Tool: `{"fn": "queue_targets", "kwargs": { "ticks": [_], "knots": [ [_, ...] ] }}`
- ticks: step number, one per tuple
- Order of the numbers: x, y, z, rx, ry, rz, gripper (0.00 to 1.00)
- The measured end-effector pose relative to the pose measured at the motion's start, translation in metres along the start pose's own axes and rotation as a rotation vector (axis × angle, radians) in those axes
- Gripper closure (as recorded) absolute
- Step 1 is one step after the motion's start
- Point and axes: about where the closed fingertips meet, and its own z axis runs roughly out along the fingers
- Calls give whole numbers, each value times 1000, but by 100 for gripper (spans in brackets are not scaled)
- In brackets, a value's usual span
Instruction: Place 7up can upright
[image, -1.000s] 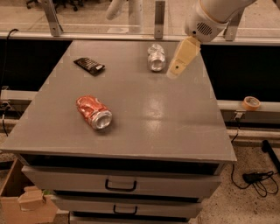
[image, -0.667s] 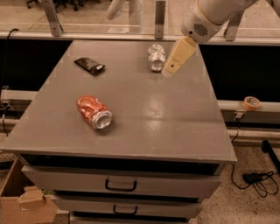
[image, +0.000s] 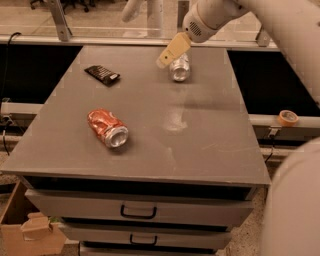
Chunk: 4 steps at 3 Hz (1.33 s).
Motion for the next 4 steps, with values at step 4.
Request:
{"fn": "queue_targets", "kwargs": {
  "ticks": [4],
  "knots": [
    [18, -76, 96, 200, 124, 627, 0]
  ]
}}
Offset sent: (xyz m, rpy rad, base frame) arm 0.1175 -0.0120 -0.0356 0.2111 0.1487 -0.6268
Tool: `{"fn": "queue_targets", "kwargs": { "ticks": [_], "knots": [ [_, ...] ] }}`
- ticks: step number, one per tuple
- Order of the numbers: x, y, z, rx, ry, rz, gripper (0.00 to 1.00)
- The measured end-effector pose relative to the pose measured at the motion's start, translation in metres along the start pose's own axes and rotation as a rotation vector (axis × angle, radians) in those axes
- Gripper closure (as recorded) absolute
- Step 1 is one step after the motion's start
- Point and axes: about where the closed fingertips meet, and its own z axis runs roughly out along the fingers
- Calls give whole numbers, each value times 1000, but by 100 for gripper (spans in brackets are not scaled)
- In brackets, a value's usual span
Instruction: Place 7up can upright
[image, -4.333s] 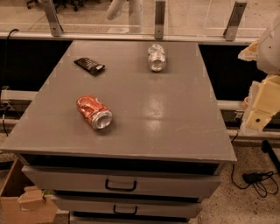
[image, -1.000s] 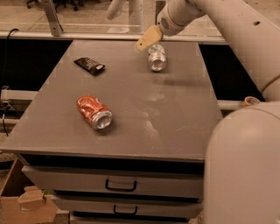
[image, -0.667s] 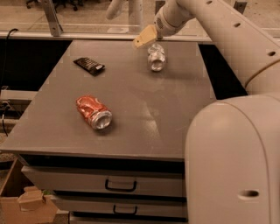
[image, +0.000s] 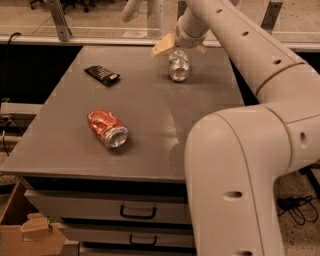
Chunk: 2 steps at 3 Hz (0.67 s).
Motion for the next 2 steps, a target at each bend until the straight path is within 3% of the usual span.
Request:
{"fn": "queue_targets", "kwargs": {
  "ticks": [1, 2],
  "knots": [
    [4, 3, 11, 46, 71, 23, 0],
    [11, 9, 19, 84, 145, 5, 0]
  ]
}}
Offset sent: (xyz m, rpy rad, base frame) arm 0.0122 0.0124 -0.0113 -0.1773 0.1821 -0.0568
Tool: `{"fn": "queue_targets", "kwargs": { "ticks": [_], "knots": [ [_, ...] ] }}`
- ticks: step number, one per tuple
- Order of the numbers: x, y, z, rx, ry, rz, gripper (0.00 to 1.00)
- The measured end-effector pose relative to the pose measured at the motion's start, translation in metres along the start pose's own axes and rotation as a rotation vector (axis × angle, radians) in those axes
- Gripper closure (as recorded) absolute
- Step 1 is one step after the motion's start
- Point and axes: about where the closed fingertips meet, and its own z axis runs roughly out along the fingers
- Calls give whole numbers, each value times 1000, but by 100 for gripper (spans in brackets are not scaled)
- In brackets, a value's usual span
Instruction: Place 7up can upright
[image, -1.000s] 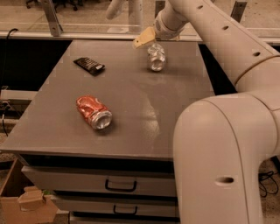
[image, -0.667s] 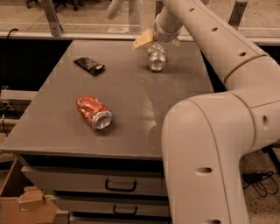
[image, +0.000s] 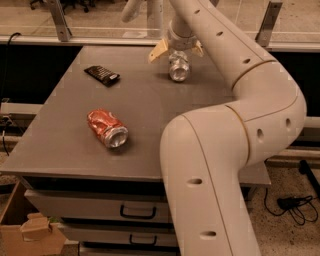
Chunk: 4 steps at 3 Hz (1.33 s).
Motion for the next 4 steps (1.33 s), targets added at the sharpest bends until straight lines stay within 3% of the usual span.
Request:
{"fn": "queue_targets", "kwargs": {
  "ticks": [2, 3, 4],
  "knots": [
    [4, 3, 6, 56, 65, -25, 41],
    [2, 2, 5, 64, 62, -33, 65],
    [-10, 5, -11, 47, 13, -64, 88]
  ]
}}
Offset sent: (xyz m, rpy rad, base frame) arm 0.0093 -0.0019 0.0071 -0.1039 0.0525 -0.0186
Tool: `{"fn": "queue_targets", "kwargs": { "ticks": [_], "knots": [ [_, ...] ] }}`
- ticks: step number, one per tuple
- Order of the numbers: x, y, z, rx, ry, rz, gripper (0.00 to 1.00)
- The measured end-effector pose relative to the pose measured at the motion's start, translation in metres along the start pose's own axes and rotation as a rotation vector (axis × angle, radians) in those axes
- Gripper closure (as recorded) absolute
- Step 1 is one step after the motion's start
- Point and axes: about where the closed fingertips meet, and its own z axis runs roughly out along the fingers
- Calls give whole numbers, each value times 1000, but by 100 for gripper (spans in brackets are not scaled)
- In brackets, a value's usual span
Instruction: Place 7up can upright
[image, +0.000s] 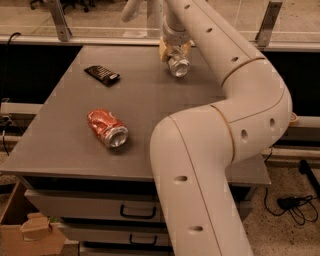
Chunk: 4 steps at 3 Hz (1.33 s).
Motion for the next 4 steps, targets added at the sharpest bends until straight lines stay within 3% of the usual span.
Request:
{"fn": "queue_targets", "kwargs": {
  "ticks": [1, 2, 3, 4],
  "knots": [
    [-19, -2, -36, -87, -141, -71, 100],
    [-30, 0, -77, -219, -343, -165, 100],
    [-20, 3, -113, -319, -505, -247, 100],
    [7, -1, -141, -405, -632, -289, 100]
  ]
}}
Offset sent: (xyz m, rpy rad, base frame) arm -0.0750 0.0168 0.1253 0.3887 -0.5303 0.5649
